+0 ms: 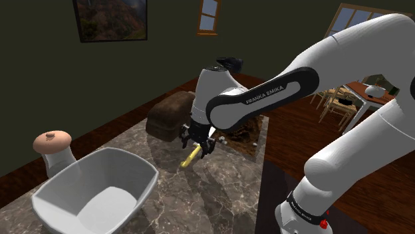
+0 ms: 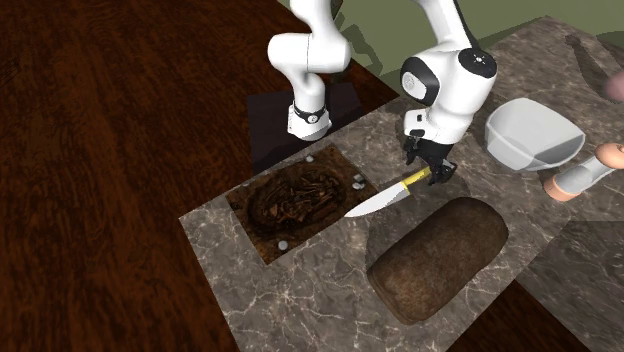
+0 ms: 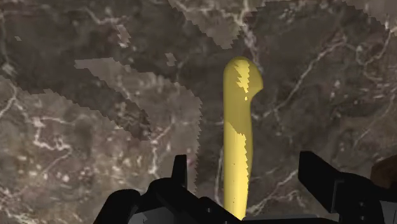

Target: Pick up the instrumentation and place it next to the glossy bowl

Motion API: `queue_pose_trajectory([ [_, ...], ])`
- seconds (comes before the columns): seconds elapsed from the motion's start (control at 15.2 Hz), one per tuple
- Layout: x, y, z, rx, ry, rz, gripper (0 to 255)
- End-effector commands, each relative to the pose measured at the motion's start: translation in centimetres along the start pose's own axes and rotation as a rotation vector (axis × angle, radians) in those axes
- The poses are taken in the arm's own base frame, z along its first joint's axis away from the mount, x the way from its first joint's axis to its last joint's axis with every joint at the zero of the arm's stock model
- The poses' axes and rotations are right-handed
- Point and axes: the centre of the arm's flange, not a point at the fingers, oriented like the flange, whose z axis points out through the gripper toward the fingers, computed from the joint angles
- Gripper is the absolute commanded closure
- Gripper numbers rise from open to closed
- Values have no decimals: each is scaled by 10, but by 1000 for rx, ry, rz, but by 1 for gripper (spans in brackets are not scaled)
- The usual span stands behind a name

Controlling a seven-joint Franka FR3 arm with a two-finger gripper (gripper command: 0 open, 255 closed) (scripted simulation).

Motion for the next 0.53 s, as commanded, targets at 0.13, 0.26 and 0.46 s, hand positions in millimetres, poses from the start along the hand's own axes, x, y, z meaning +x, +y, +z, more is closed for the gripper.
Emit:
queue_pose_trajectory([
  [0.13,0,0,0,0,0,0,0],
  [0.26,0,0,-26,0,0,0,0],
  [0.46,0,0,-50,0,0,0,0],
])
